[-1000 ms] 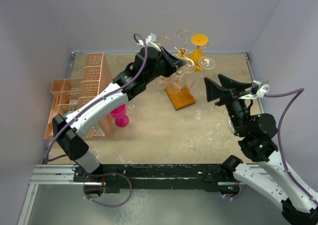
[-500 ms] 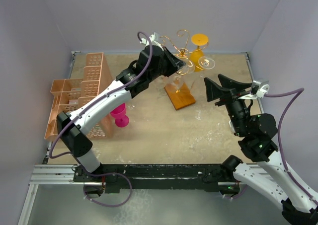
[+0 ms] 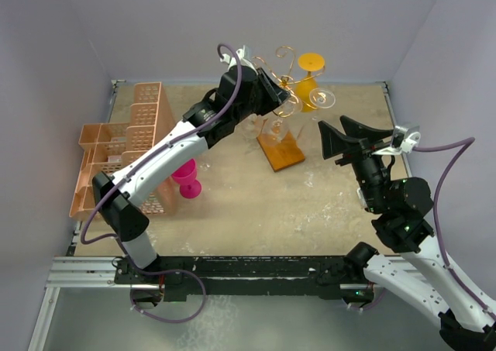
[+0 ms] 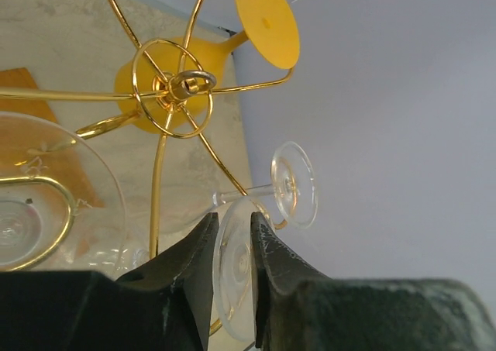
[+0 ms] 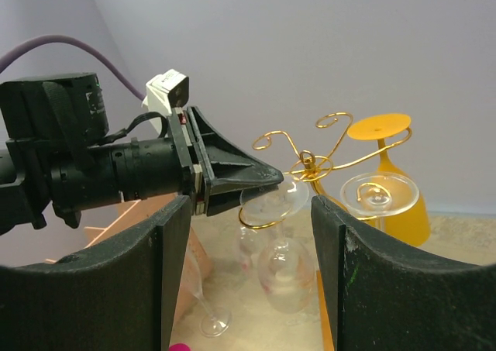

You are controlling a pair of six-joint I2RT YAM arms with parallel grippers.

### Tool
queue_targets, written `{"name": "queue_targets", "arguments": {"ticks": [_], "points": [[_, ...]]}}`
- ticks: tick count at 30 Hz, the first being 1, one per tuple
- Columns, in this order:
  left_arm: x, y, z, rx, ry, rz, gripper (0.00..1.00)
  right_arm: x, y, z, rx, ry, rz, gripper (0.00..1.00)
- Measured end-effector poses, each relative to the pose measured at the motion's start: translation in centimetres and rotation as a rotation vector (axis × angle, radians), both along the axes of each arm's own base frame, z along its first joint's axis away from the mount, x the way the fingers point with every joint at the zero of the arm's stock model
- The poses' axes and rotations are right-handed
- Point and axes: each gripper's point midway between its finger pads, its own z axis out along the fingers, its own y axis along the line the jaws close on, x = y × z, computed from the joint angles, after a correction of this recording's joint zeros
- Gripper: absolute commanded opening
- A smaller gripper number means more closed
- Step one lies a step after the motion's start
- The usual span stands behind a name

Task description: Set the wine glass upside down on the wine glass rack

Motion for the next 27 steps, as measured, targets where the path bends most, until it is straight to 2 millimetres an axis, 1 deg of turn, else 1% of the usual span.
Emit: {"name": "queue_targets", "arguments": {"ticks": [4, 10, 14, 20, 24, 27], "points": [[0.3, 0.2, -1.0, 0.037, 0.01, 0.011, 0.28, -0.1, -0.1, 0.1, 0.003, -0.004, 0.0, 0.66], [0.5, 0.7, -0.3, 0.067, -0.01, 0.029, 0.34, -0.3, -0.2, 0.3, 0.011, -0.008, 0.001, 0.65], [0.5, 1.0, 0.9, 0.081, -0.038, 0.032, 0.35, -0.3, -0.2, 0.3, 0.017, -0.005, 0.005, 0.65], [0.9, 2.1, 3.7, 0.116, -0.098, 0.067, 0.35, 0.1, 0.4, 0.0, 0.029, 0.016, 0.02, 0.65], [1.4, 3.3, 5.4, 0.174, -0.141, 0.104, 0.36, 0.3, 1.2, 0.0, 0.036, 0.029, 0.048, 0.65], [1.2, 4.5, 5.9, 0.226, -0.163, 0.127, 0.36, 0.6, 1.6, -0.1, 0.047, 0.044, 0.062, 0.65]]}}
